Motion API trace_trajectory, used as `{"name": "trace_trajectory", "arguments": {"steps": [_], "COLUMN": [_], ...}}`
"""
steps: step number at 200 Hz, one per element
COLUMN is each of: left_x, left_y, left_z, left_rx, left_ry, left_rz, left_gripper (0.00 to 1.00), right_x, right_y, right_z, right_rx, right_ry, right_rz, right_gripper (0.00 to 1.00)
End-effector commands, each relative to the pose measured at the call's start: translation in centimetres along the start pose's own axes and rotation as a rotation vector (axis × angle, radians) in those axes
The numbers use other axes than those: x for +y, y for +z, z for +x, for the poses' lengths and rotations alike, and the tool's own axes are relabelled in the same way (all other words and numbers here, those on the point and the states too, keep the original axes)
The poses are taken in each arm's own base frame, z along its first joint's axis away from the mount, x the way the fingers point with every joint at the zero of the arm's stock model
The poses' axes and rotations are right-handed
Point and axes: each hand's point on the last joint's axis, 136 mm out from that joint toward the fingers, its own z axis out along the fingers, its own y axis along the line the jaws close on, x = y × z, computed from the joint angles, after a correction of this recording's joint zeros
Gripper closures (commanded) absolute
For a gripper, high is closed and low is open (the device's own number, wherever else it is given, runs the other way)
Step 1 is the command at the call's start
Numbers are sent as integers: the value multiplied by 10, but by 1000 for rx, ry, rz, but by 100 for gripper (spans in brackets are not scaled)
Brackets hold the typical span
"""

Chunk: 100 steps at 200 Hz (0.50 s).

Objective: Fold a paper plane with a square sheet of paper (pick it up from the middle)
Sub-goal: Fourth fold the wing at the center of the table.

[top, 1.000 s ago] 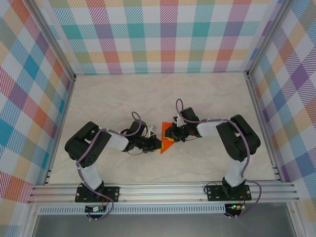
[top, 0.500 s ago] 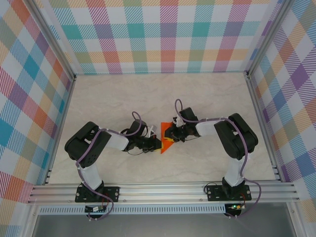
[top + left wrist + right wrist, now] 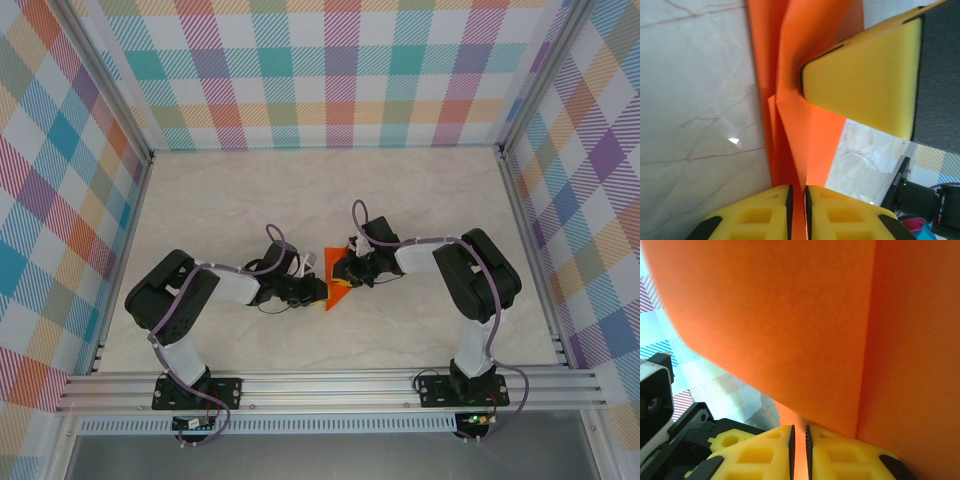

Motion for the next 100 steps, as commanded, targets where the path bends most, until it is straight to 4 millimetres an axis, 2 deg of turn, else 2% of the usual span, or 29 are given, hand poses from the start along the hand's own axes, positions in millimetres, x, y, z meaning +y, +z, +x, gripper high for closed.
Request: {"name": "trace_trajectory", "arguments": {"steps": [1, 51, 72, 100], "left_x": [35, 34, 31, 17], "left_y": [-6, -3, -1, -4], "left_z": [4, 9, 14, 9], "left_rx": [-25, 11, 28, 7], "left_ry": [-40, -36, -29, -5], "left_rz": [-143, -134, -124, -96], "left_gripper": [88, 96, 95, 90], "right_x": [-28, -28, -28, -26], "right_y": [4, 5, 4, 4], "right_z": [7, 8, 8, 8], "right_rx": [17, 21, 23, 23], "right_ry": [46, 46, 46, 44], "right_rz": [99, 101, 99, 94], "right_gripper": [84, 83, 83, 83]}}
